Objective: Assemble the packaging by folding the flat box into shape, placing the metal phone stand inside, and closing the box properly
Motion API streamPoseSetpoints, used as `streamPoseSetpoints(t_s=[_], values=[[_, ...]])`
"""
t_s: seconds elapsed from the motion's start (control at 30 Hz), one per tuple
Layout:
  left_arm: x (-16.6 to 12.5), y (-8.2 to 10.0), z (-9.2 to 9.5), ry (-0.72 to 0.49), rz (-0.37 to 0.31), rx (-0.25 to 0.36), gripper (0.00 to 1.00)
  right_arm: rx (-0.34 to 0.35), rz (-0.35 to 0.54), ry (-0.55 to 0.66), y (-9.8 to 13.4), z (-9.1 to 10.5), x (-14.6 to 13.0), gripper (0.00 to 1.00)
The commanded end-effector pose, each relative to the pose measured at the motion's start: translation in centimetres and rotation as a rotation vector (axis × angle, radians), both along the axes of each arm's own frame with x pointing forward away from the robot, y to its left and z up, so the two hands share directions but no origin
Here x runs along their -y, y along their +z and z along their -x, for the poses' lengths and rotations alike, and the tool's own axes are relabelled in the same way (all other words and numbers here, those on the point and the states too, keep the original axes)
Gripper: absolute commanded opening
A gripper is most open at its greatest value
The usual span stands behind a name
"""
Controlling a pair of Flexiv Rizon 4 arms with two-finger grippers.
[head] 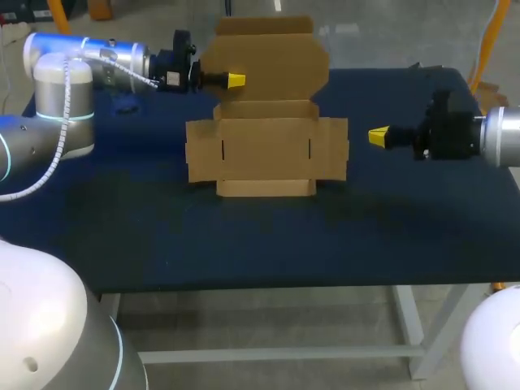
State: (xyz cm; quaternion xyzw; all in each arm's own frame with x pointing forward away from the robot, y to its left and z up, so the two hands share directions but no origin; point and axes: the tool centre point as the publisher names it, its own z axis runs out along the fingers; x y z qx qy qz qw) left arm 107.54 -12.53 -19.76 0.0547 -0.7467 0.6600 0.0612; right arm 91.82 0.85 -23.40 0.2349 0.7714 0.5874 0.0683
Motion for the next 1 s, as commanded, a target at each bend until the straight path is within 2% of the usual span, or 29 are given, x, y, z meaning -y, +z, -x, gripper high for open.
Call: streamPoseSetpoints(t_s=[0.03, 0.53, 0.8, 1.0], values=[[0.5, 1.3, 1.5, 0.054, -0.032, 0.014, 0.00, 0.031, 0.015, -0.028, -0.4, 1.4, 0.1, 0.00], [1.7, 3.3, 4.5, 0.069, -0.045, 0.047, 0.00, 0.124, 0.062, -0.019, -1.3, 4.1, 0.4, 0.00], [1.7, 4.7, 5.6, 0.065, -0.017, 0.056, 0.00, 0.134, 0.083, -0.013, -2.2, 5.2, -0.4, 0.00], [1.9, 5.0, 6.0, 0.045, -0.021, 0.030, 0.00, 0.137, 0.105, -0.020, -2.7, 6.0, -0.8, 0.00]])
